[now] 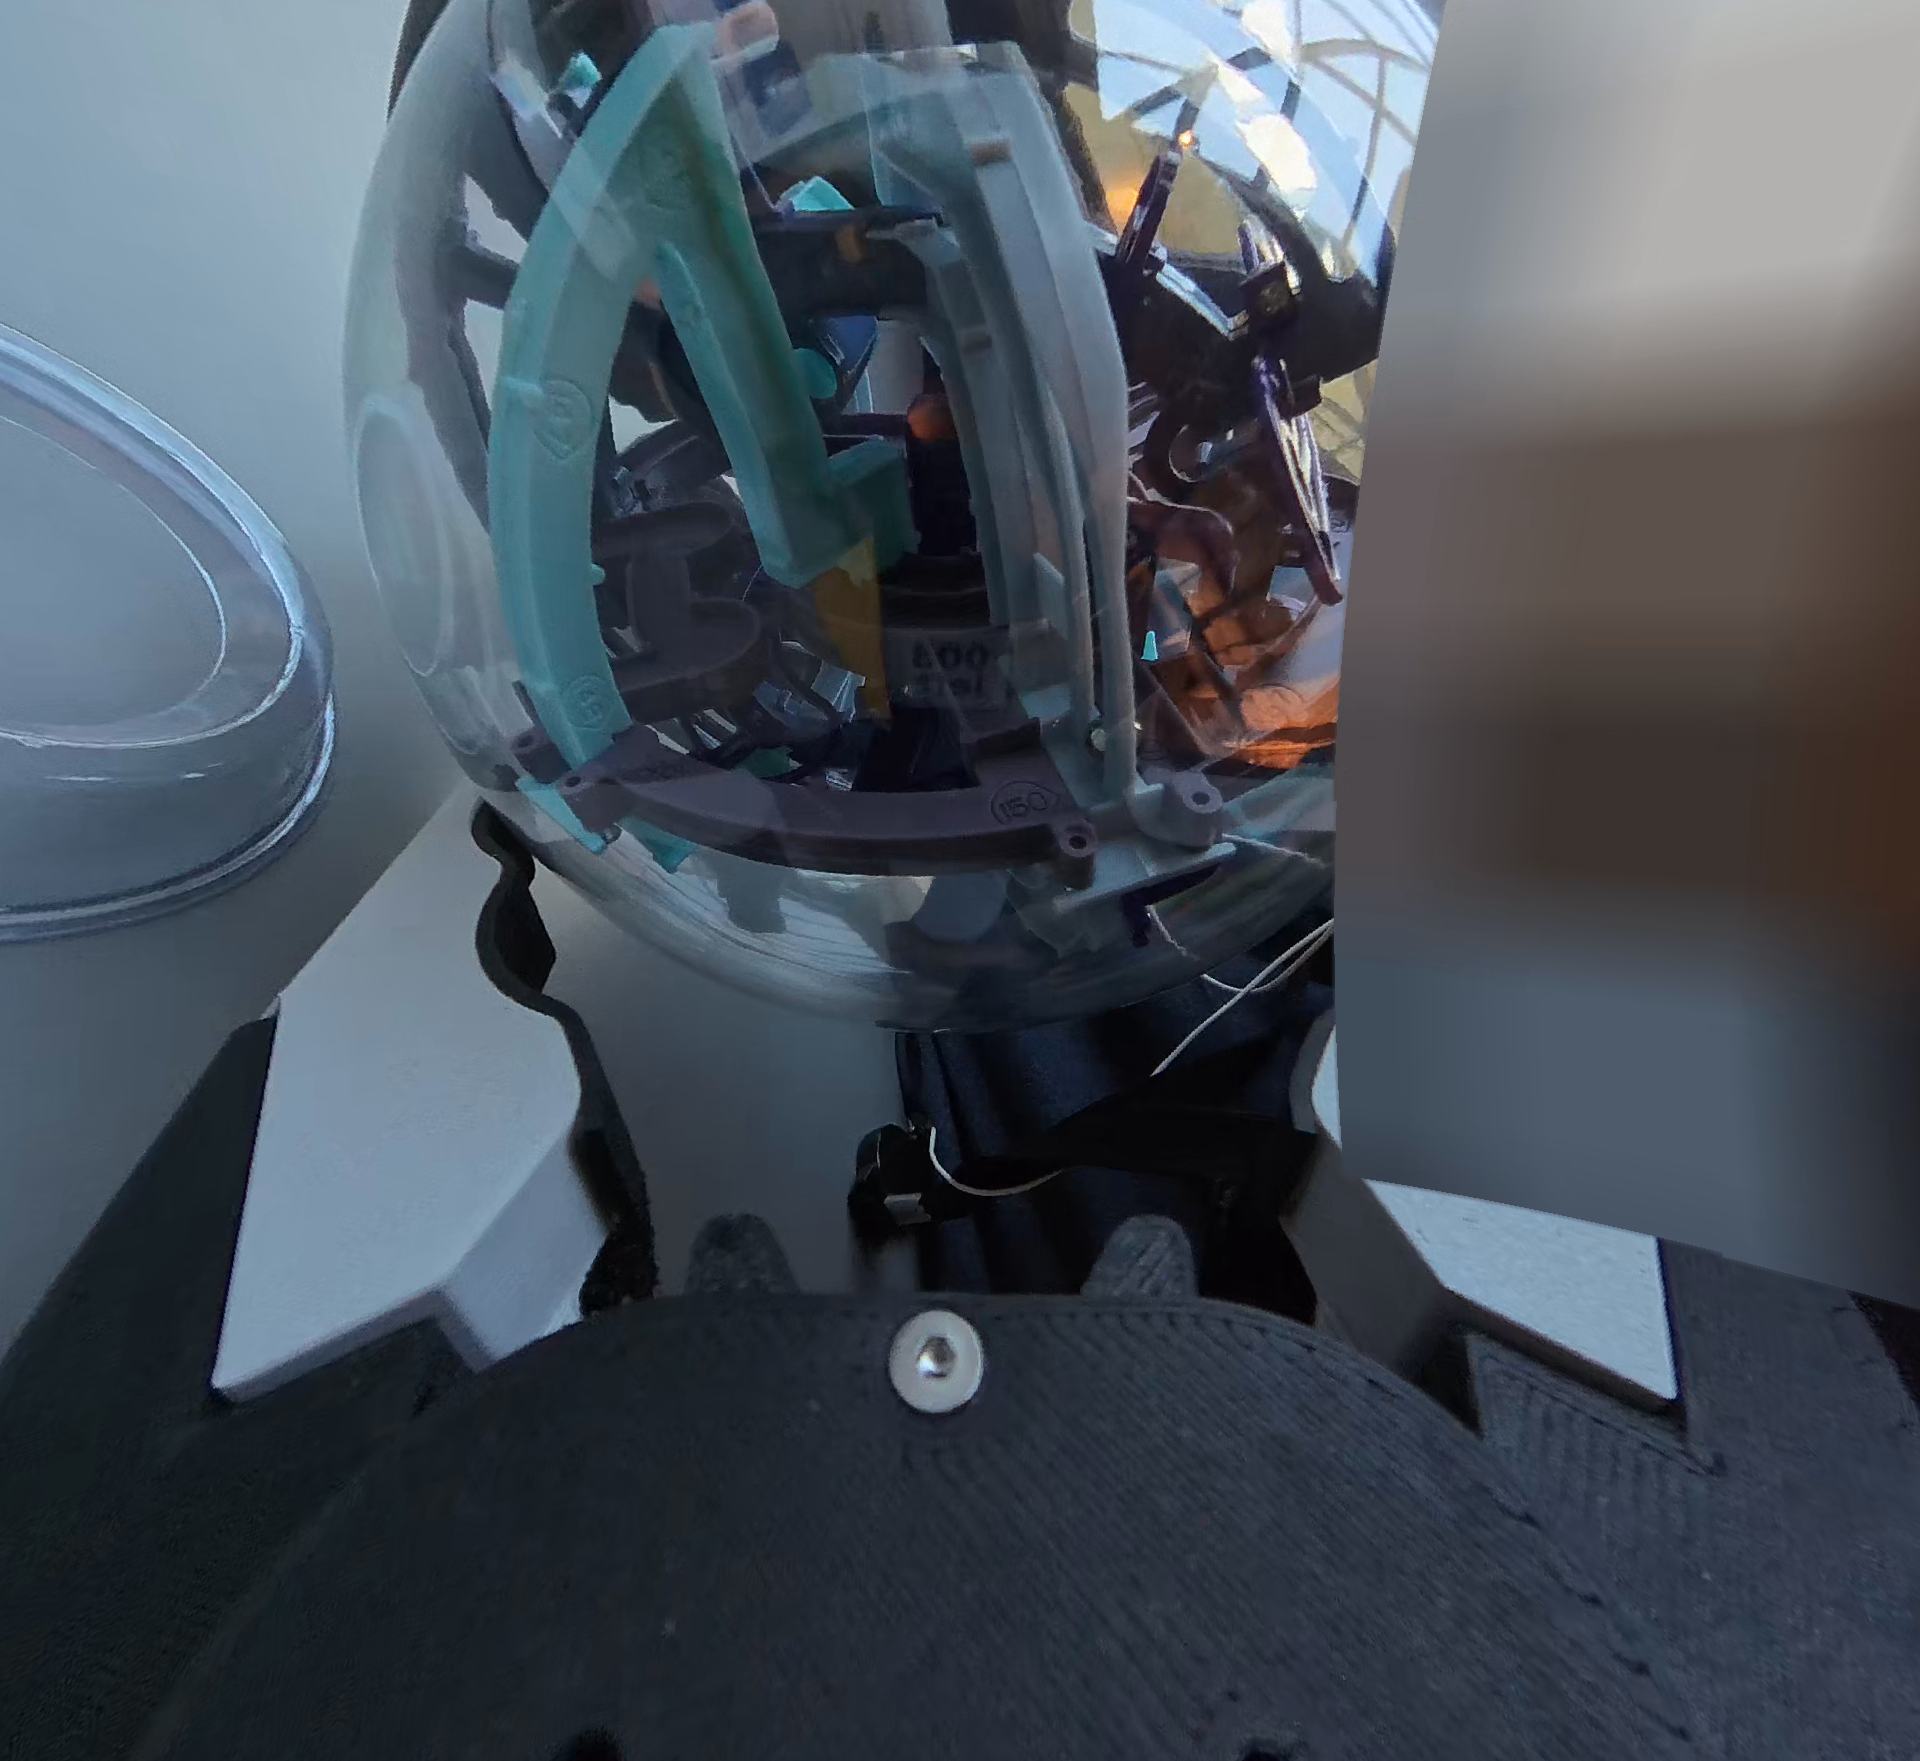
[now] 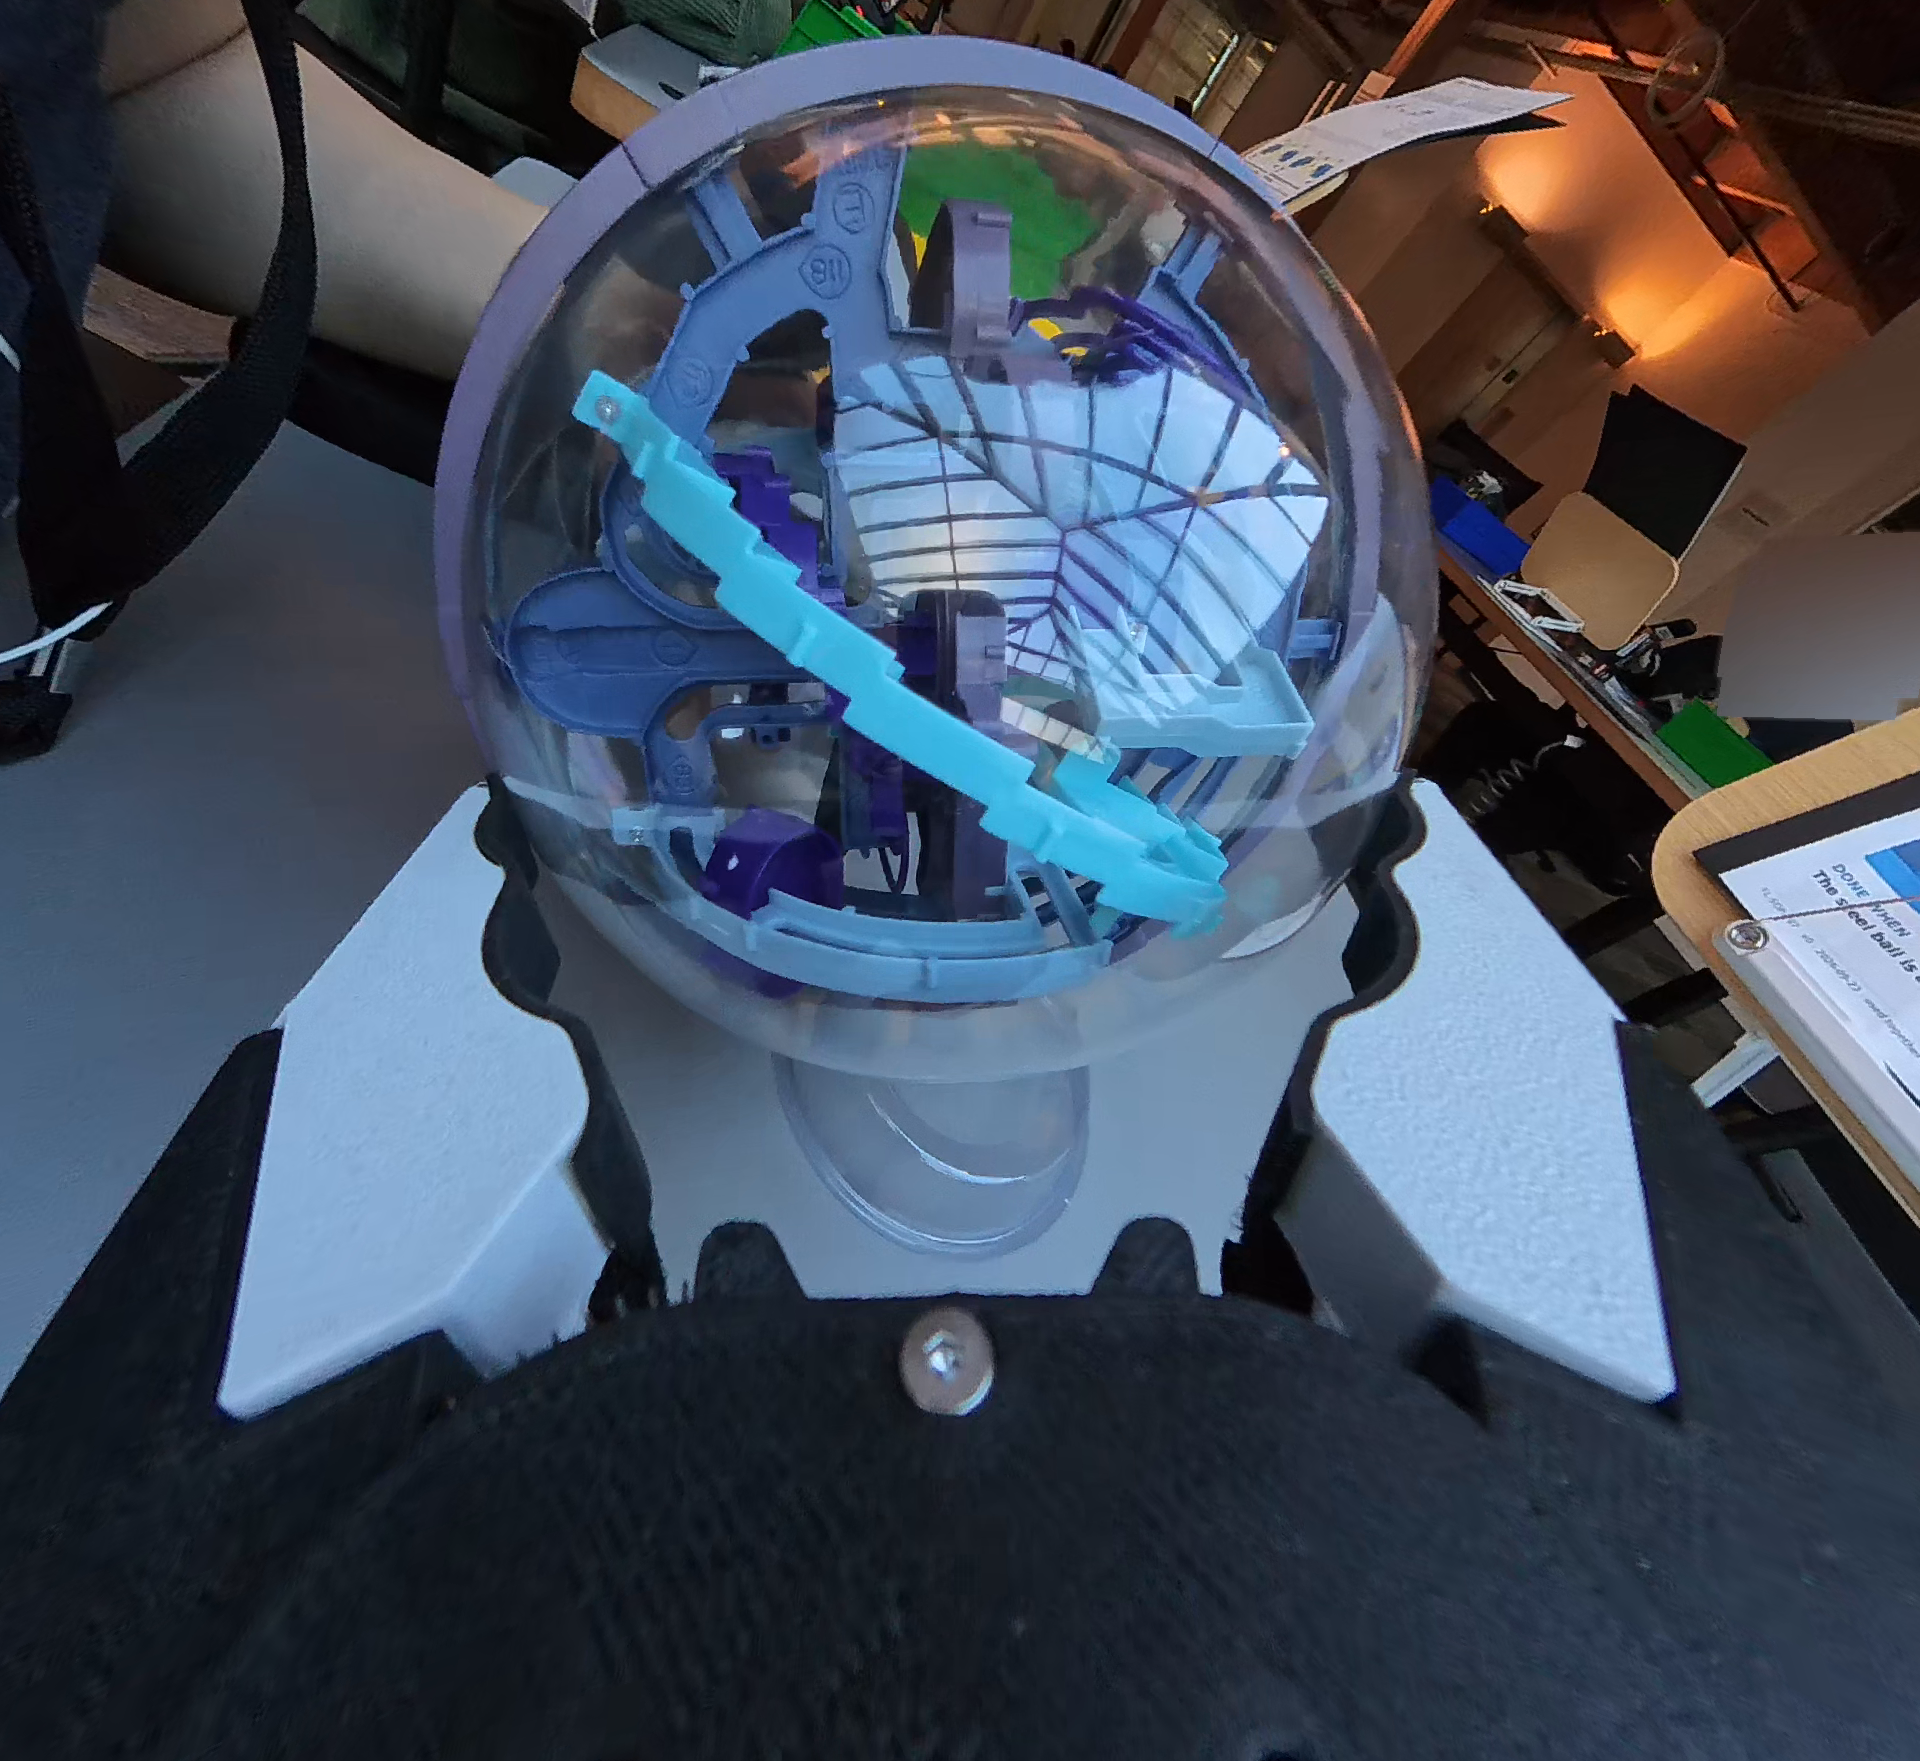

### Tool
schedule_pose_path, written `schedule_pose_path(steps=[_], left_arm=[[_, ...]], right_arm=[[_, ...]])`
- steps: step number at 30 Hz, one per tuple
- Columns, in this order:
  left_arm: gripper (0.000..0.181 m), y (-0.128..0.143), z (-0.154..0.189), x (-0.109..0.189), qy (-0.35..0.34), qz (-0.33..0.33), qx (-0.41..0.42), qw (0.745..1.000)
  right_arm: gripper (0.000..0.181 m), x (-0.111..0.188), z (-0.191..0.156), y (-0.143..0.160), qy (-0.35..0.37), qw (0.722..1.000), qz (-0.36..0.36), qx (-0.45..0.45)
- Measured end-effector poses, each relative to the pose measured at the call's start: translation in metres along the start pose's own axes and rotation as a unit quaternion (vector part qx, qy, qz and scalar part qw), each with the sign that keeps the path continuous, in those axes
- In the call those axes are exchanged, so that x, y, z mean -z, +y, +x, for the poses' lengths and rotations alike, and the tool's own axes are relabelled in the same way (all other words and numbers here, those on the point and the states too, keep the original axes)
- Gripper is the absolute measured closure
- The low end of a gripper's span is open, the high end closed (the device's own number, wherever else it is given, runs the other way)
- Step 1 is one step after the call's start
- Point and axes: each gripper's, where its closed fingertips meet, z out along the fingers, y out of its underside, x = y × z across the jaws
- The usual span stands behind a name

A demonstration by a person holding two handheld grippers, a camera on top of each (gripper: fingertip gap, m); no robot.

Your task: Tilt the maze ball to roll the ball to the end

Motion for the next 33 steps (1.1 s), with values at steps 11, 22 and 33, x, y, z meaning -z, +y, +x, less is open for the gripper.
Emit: schedule_pose_path(steps=[11,22,33], left_arm=[[0.021,-0.001,-0.005,0.001,-0.023,0.001,-0.02,1.0],[0.019,-0.009,-0.003,0.0,-0.022,0.023,-0.042,0.999],[0.019,-0.019,0.0,0.0,-0.02,0.058,-0.082,0.995]], right_arm=[[0.026,-0.001,0.001,0.007,0.008,1.0,-0.02,0.021],[0.026,0.0,0.006,0.004,0.024,0.999,-0.029,0.039],[0.026,0.002,0.013,0.0,0.053,0.995,-0.035,0.078]])
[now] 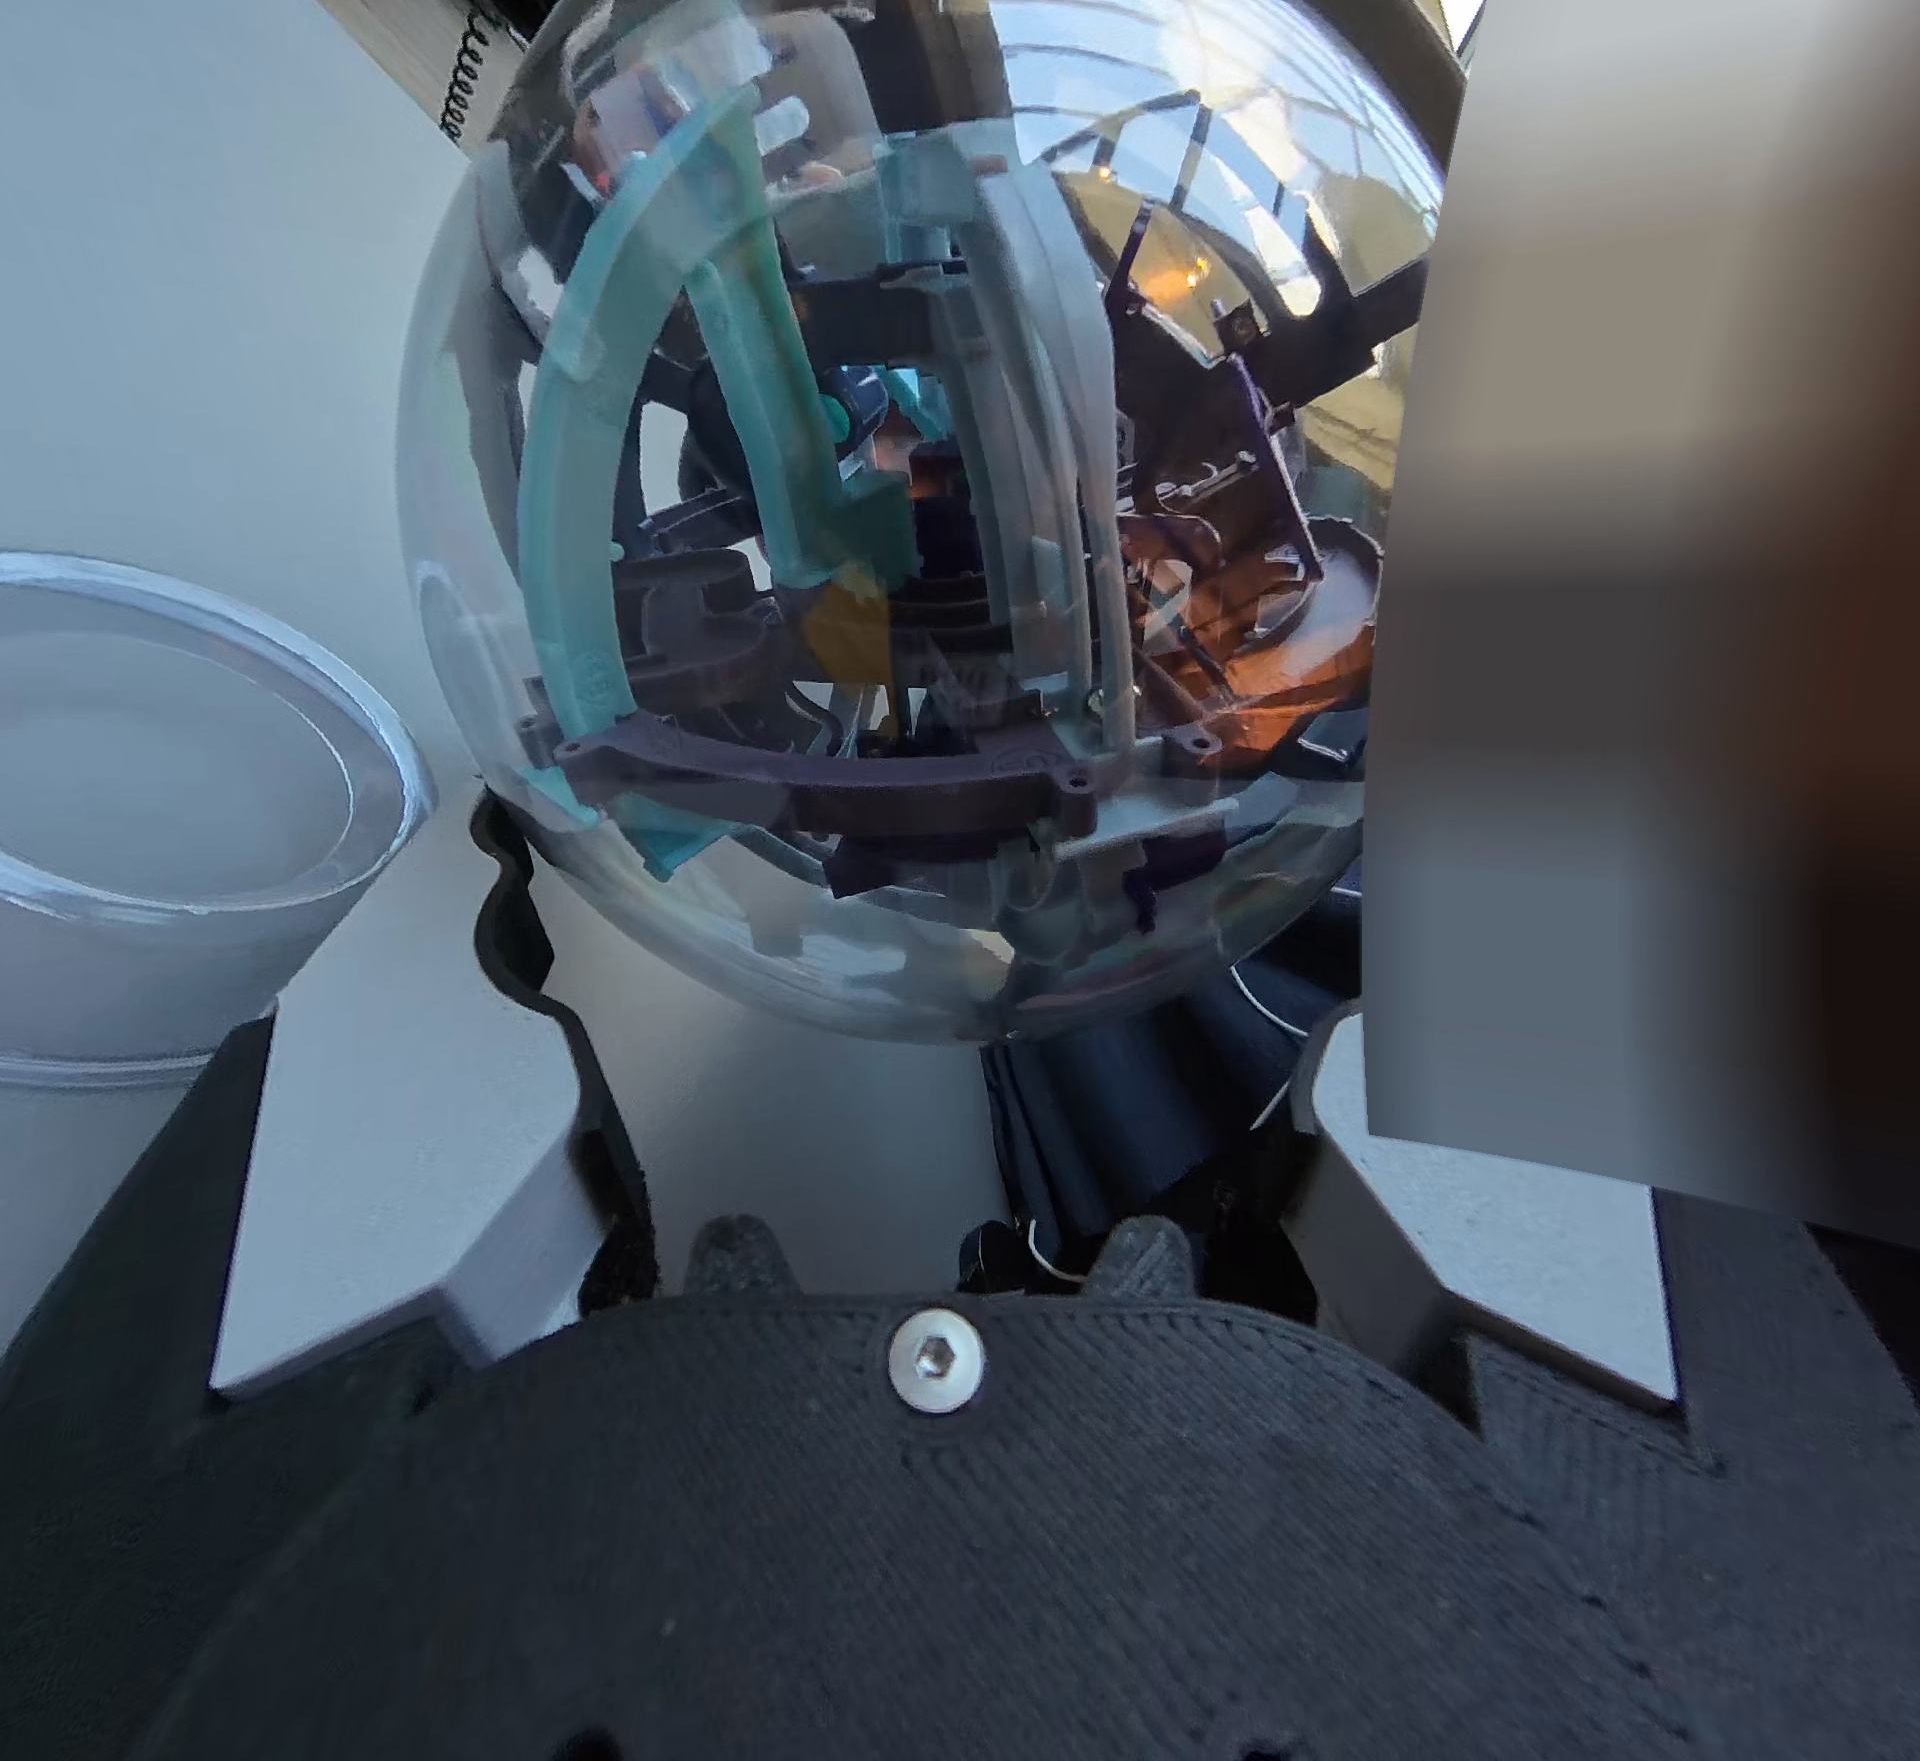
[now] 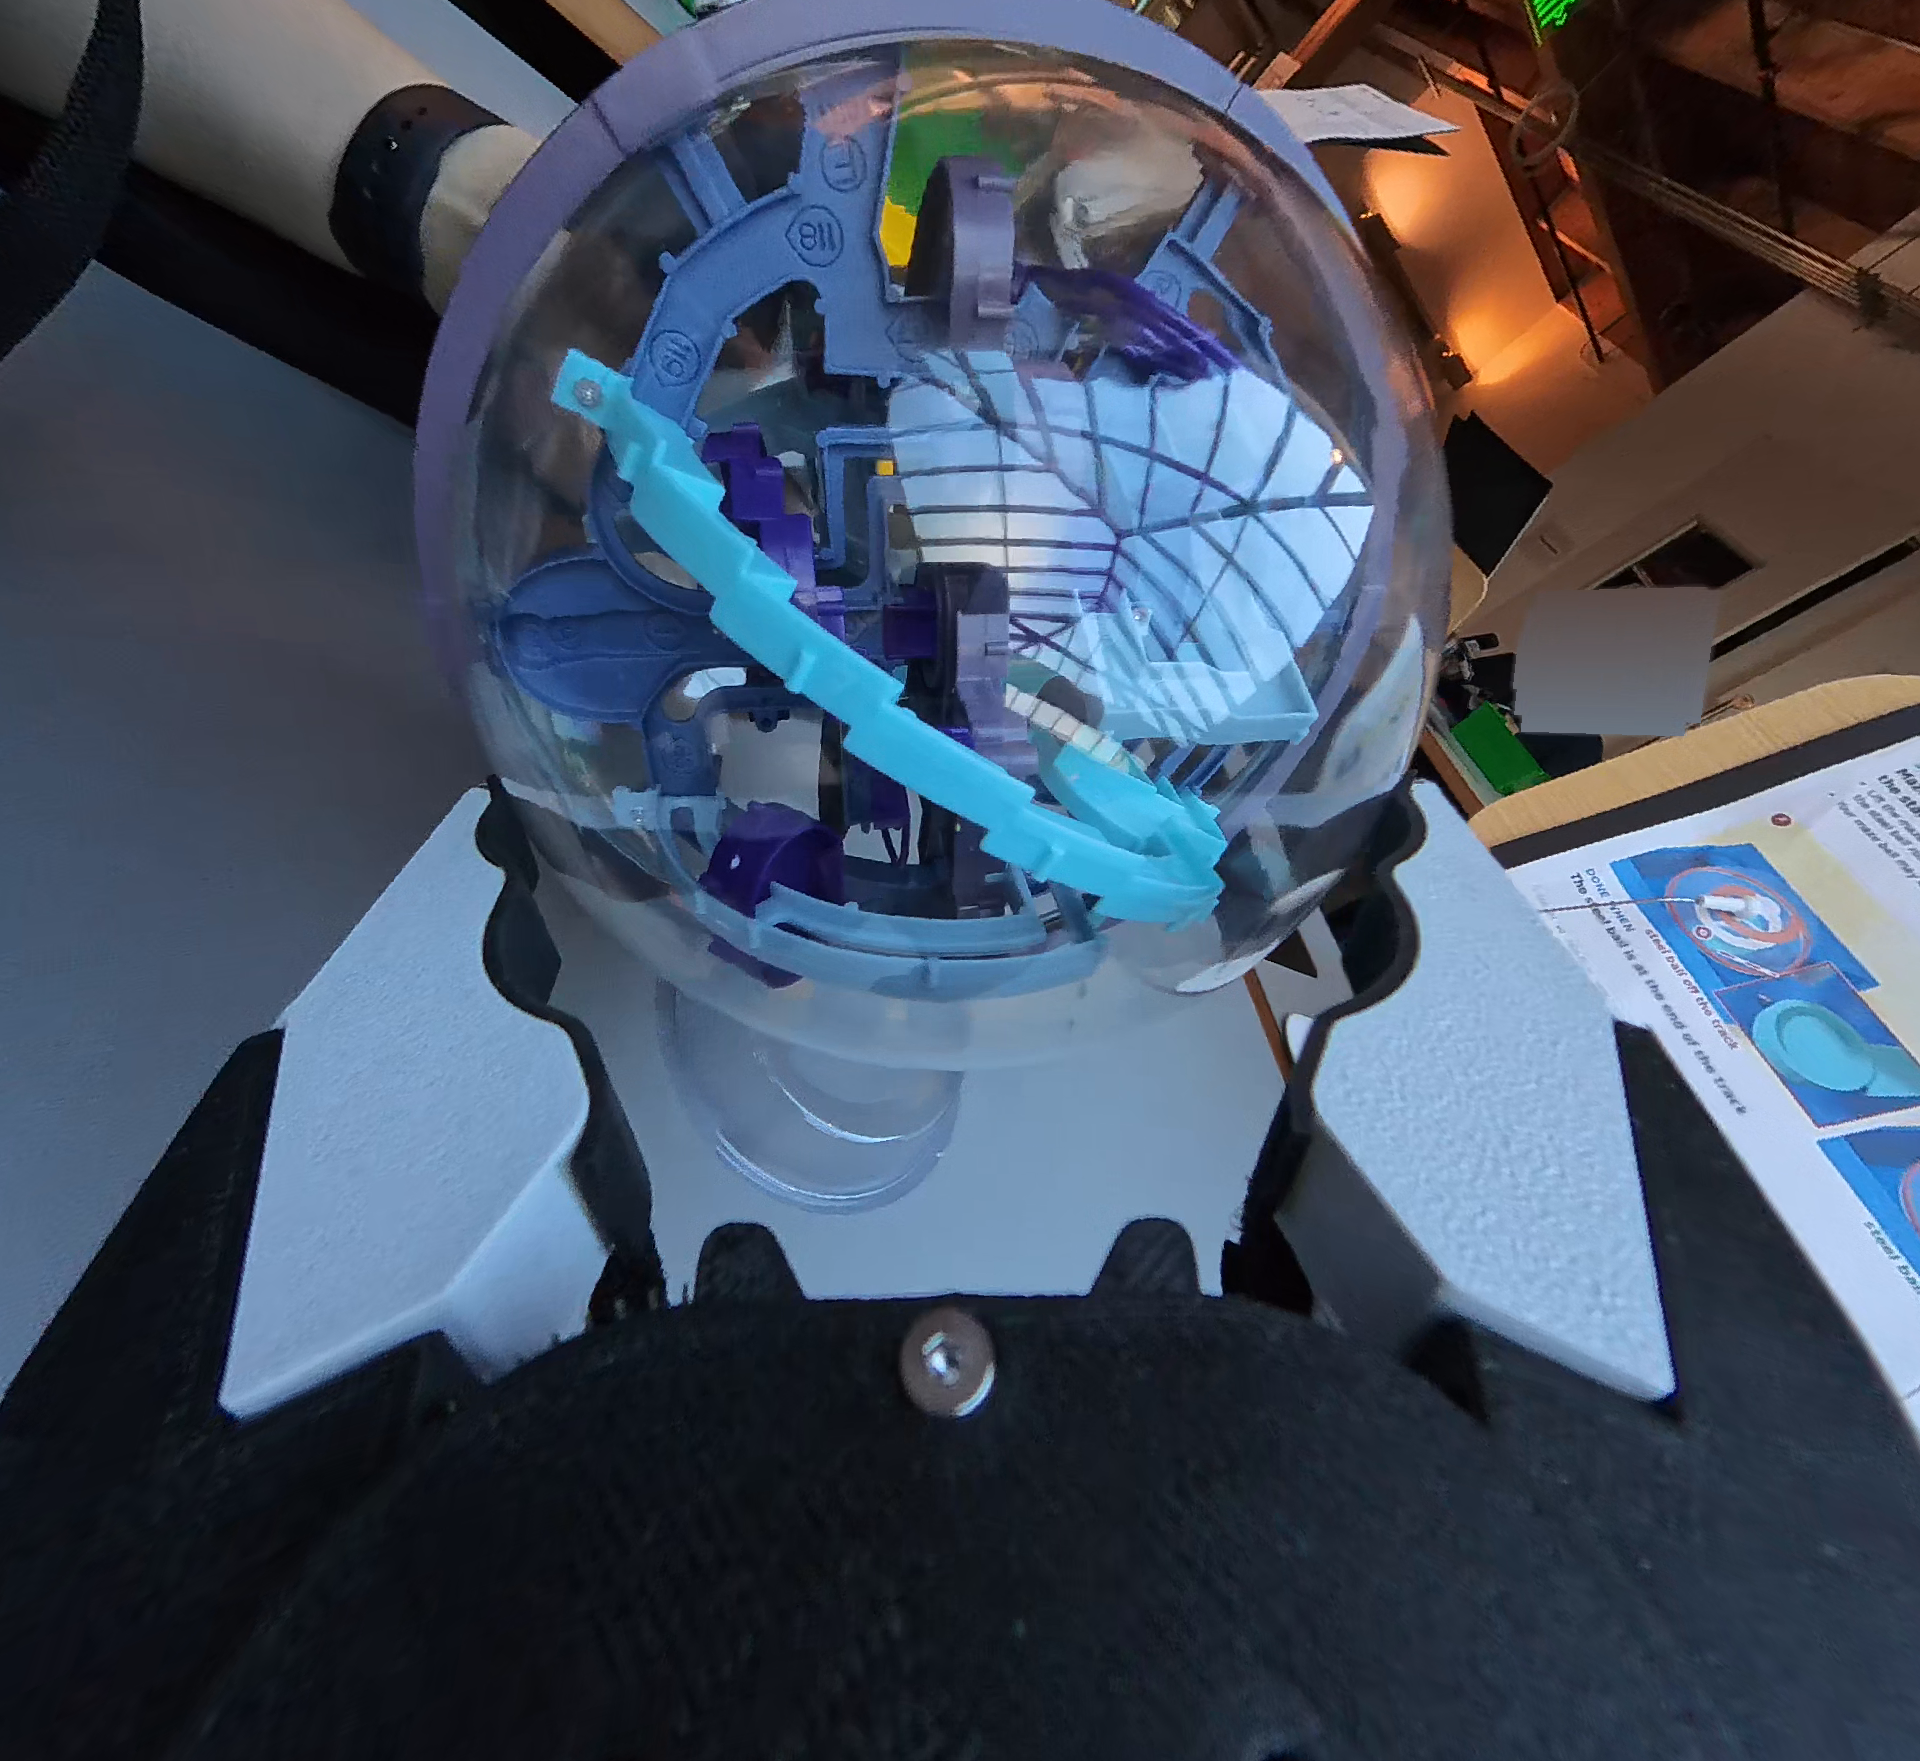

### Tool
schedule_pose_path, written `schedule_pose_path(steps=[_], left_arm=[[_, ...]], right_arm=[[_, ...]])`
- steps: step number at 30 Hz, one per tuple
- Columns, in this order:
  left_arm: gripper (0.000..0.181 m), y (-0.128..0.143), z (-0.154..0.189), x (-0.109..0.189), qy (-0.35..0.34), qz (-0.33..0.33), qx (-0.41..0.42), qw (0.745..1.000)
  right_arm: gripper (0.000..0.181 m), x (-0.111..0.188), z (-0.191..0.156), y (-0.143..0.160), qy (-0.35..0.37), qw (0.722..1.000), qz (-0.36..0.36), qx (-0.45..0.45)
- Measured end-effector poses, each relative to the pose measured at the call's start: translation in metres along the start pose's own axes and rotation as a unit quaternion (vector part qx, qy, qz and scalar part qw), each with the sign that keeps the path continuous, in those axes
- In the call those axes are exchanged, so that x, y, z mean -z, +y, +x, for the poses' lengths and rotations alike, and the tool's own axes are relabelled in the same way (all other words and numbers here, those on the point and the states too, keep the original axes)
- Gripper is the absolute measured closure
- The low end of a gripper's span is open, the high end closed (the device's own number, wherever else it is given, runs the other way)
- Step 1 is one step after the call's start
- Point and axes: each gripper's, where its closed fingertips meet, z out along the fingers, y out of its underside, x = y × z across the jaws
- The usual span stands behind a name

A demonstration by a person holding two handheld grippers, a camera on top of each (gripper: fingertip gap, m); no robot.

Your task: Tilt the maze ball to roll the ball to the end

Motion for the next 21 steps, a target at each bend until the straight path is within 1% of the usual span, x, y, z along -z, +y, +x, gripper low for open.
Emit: schedule_pose_path(steps=[2,3,5,11,17,21], left_arm=[[0.019,-0.0008,0.0,0.0,-0.001,0.002,-0.005,1.0],[0.024,-0.0009,-0.0005,0.0001,-0.004,0.002,-0.008,1.0],[0.025,-0.0012,-0.0019,0.0005,-0.011,0.002,-0.016,1.0],[0.023,-0.0038,-0.0042,0.0004,-0.03,0.007,-0.043,0.999],[0.023,-0.008,-0.0019,-0.0009,-0.027,0.025,-0.056,0.998],[0.022,-0.0079,-0.0008,-0.0005,-0.024,0.024,-0.061,0.998]], right_arm=[[0.026,0.0,0.0004,0.0,0.003,1.0,-0.001,0.005],[0.026,-0.0003,0.0004,0.0007,0.004,1.0,-0.003,0.008],[0.026,-0.0008,0.0008,0.0029,0.008,1.0,-0.009,0.016],[0.026,-0.0009,0.0033,0.0071,0.019,0.999,-0.025,0.036],[0.026,0.0008,0.006,0.0045,0.029,0.998,-0.023,0.049],[0.026,0.0008,0.0058,0.0031,0.031,0.998,-0.022,0.054]])
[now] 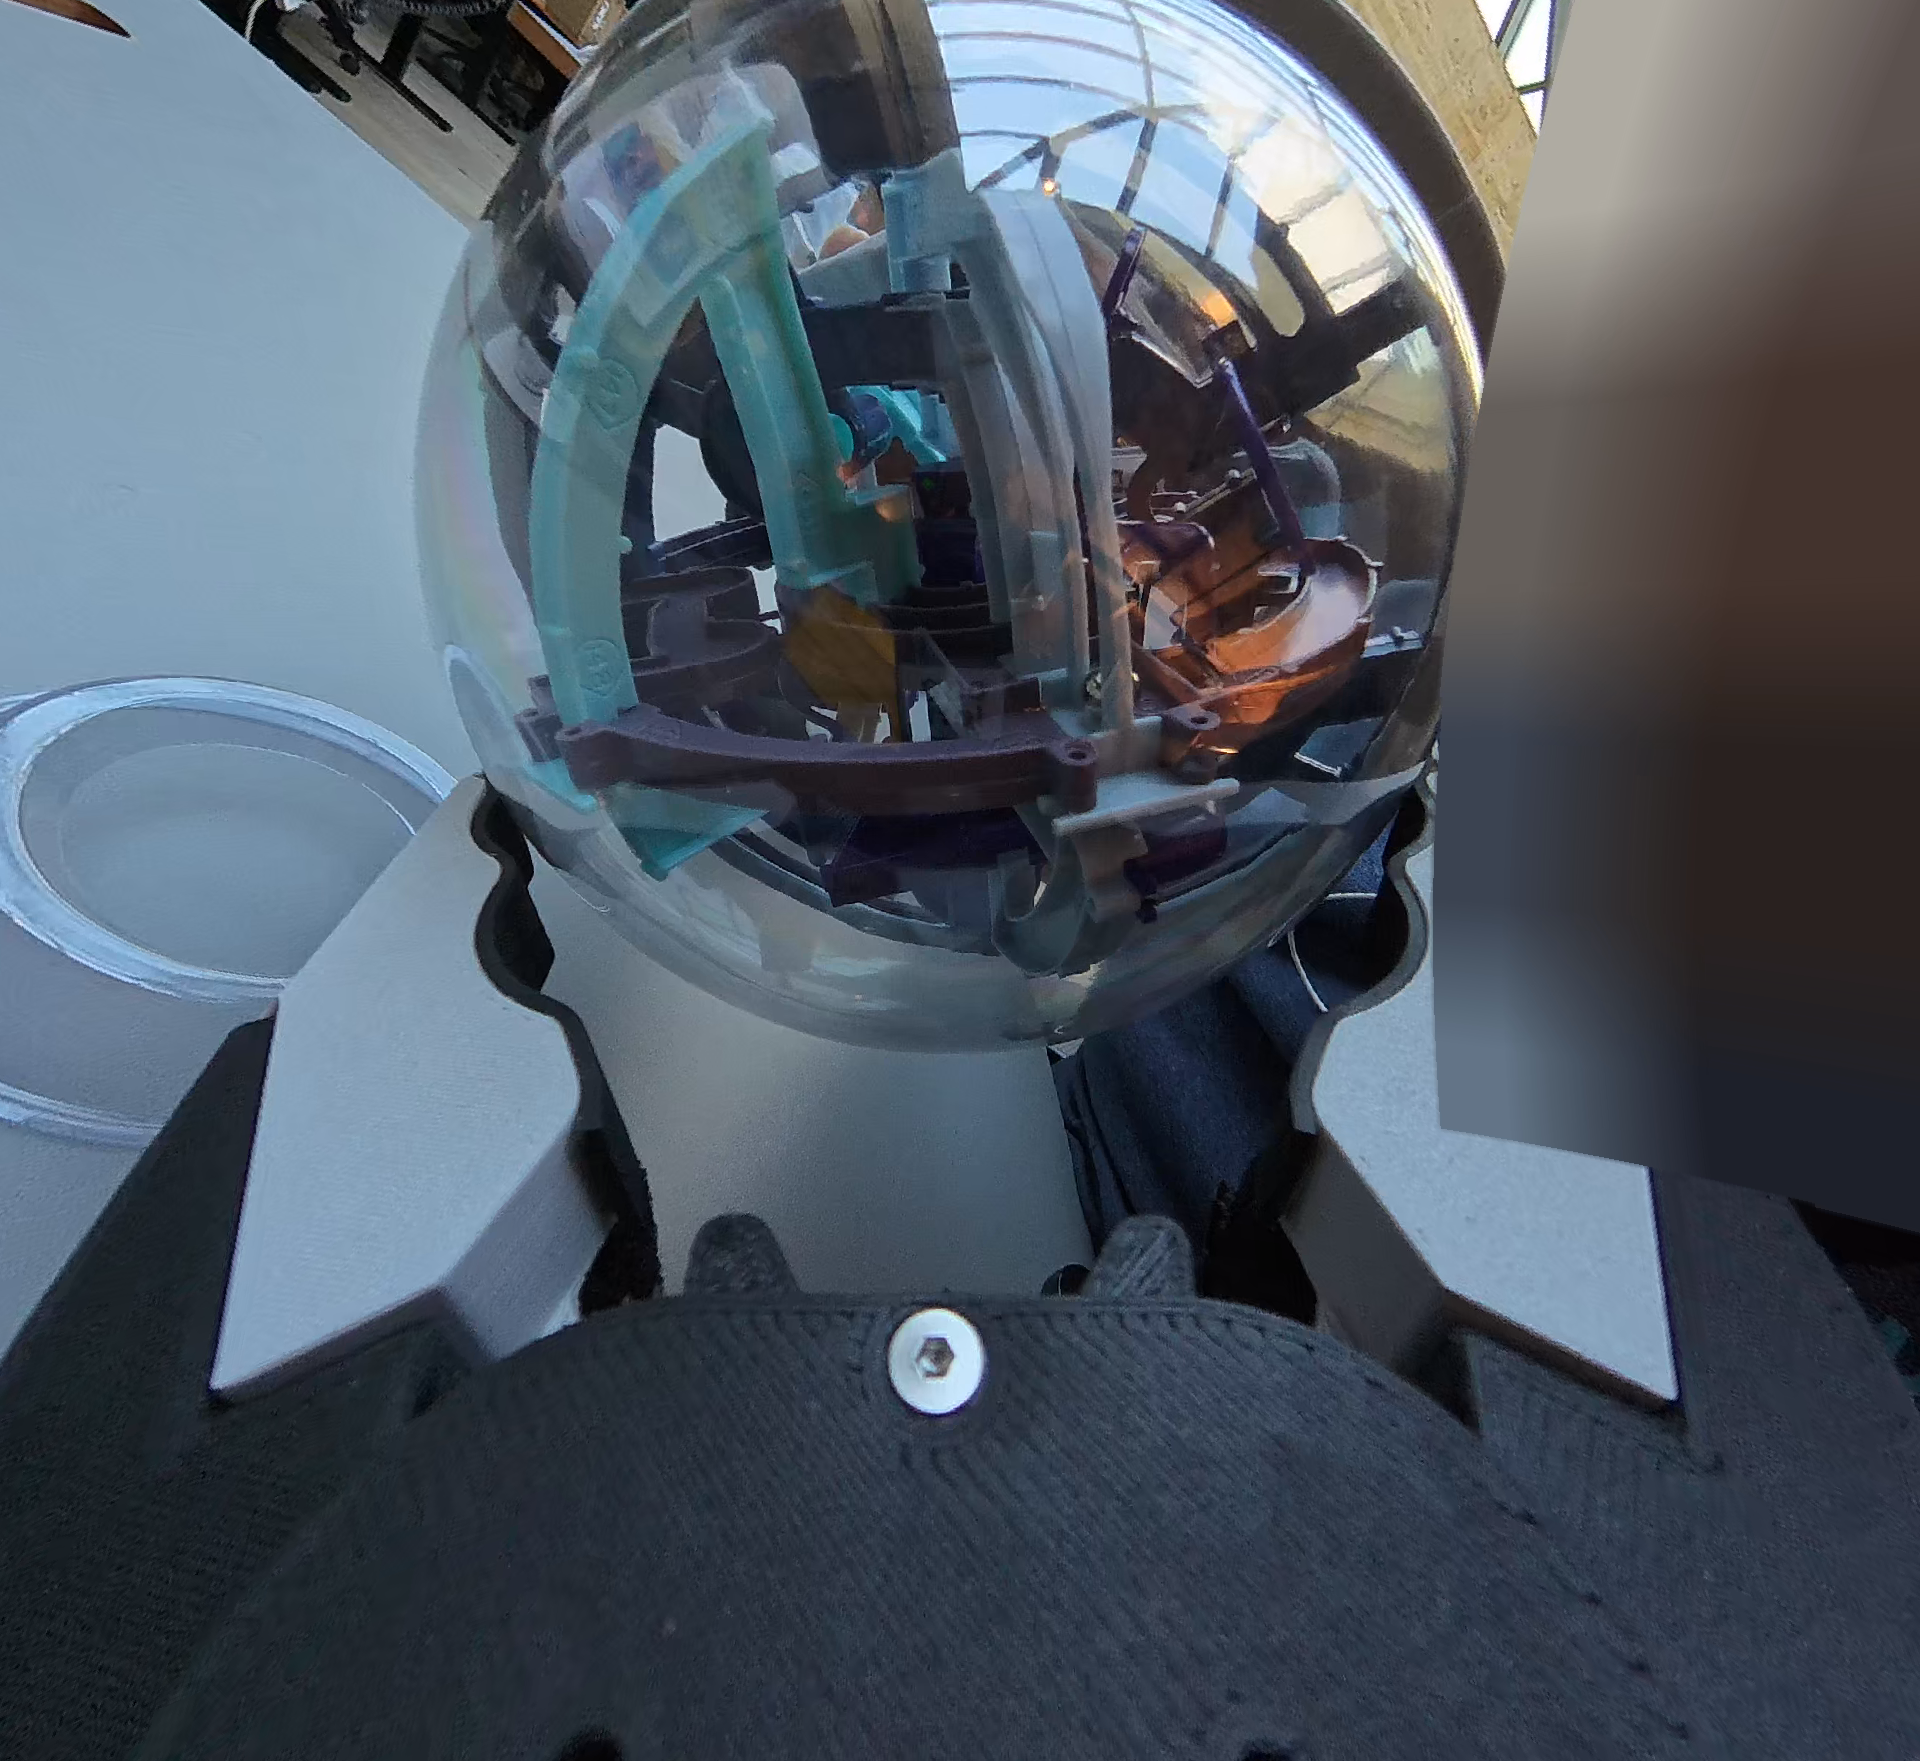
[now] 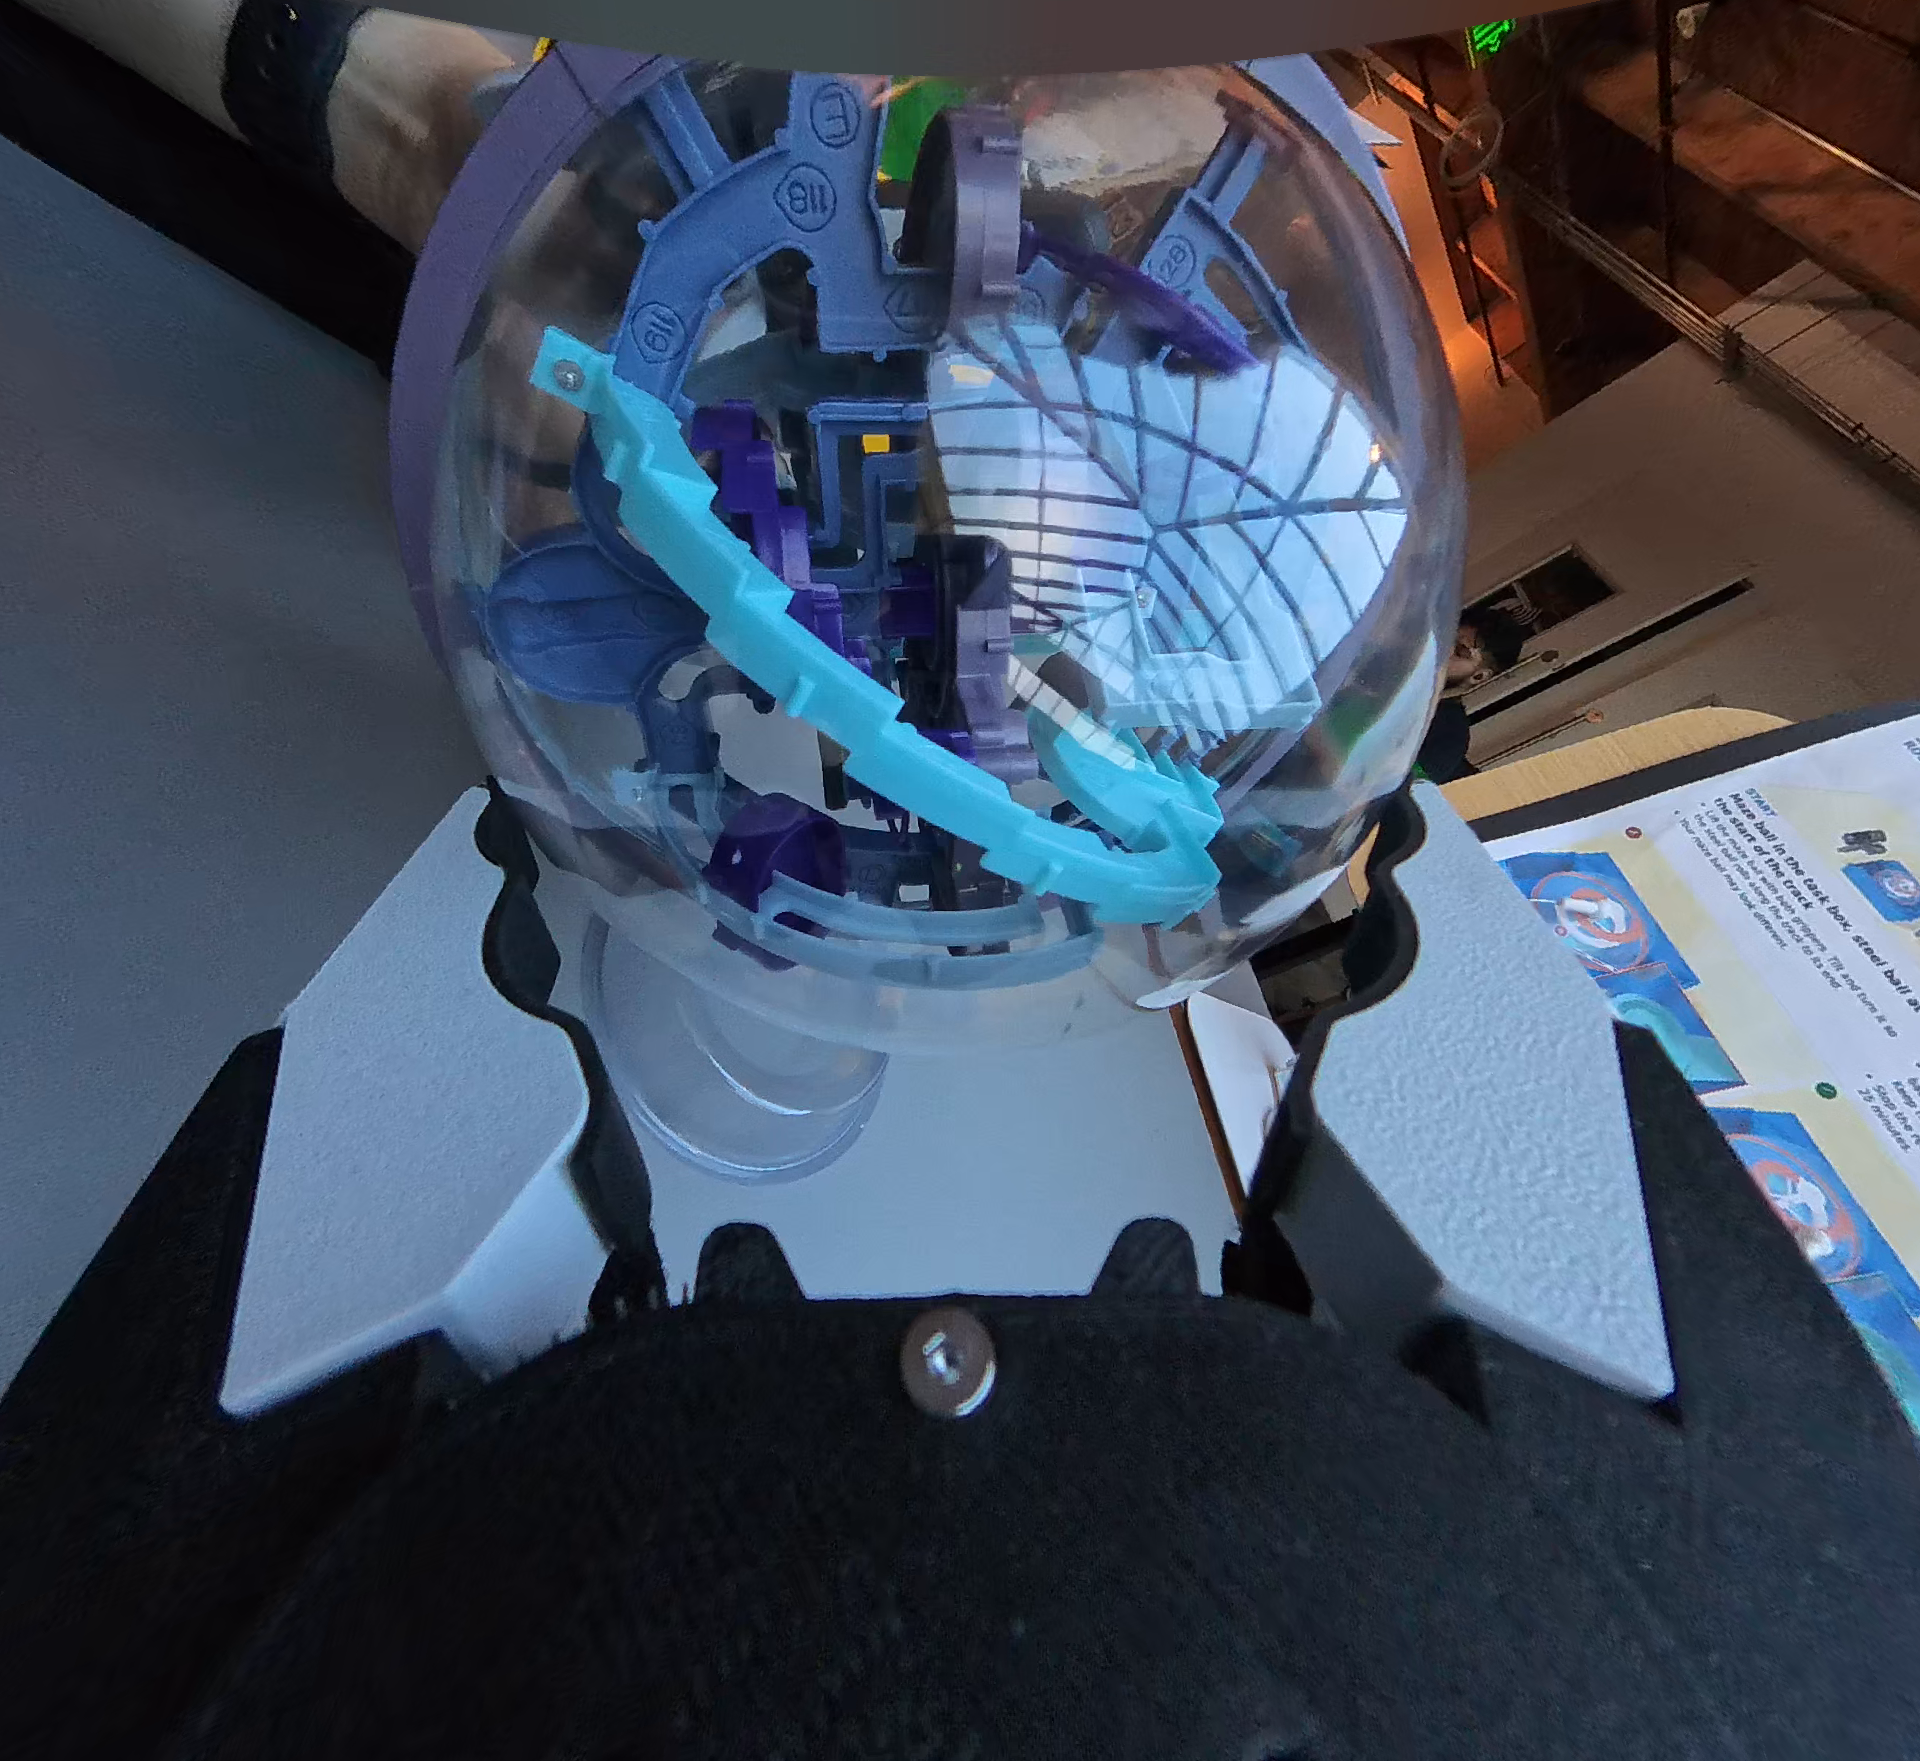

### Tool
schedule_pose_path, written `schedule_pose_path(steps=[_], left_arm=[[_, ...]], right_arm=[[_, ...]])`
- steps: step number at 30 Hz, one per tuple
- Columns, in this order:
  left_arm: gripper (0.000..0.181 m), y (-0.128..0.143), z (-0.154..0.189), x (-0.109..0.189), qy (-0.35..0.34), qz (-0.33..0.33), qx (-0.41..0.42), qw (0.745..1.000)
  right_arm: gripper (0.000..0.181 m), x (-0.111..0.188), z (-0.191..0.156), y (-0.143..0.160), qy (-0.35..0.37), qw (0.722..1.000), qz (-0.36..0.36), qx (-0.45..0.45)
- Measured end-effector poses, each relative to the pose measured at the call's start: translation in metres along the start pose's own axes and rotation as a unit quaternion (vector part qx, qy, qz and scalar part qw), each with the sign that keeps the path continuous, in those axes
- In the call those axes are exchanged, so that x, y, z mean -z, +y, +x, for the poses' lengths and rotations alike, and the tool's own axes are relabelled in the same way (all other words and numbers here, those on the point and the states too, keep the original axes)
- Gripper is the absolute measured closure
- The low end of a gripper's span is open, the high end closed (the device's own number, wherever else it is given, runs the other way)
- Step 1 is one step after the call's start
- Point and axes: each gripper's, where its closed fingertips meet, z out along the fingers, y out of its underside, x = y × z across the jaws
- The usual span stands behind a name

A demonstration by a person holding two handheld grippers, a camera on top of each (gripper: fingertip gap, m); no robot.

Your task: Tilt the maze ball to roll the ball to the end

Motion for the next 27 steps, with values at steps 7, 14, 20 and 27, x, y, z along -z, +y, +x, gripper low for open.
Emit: schedule_pose_path(steps=[7,14,20,27], left_arm=[[0.022,-0.001,0.0012,0.0001,-0.006,0.0,-0.02,1.0],[0.022,-0.0018,0.0007,0.0004,-0.015,0.0,-0.029,0.999],[0.025,-0.002,0.002,0.0007,-0.01,0.001,-0.026,1.0],[0.025,-0.0043,0.006,0.0014,-0.002,0.006,-0.034,0.999]], right_arm=[[0.026,0.0003,0.0015,-0.0011,0.008,1.0,-0.002,0.016],[0.026,-0.0004,0.0027,-0.0001,0.011,1.0,-0.005,0.024],[0.026,-0.0002,0.0034,-0.0016,0.006,1.0,-0.005,0.025],[0.026,0.0,0.0066,-0.006,0.002,0.999,-0.014,0.038]])
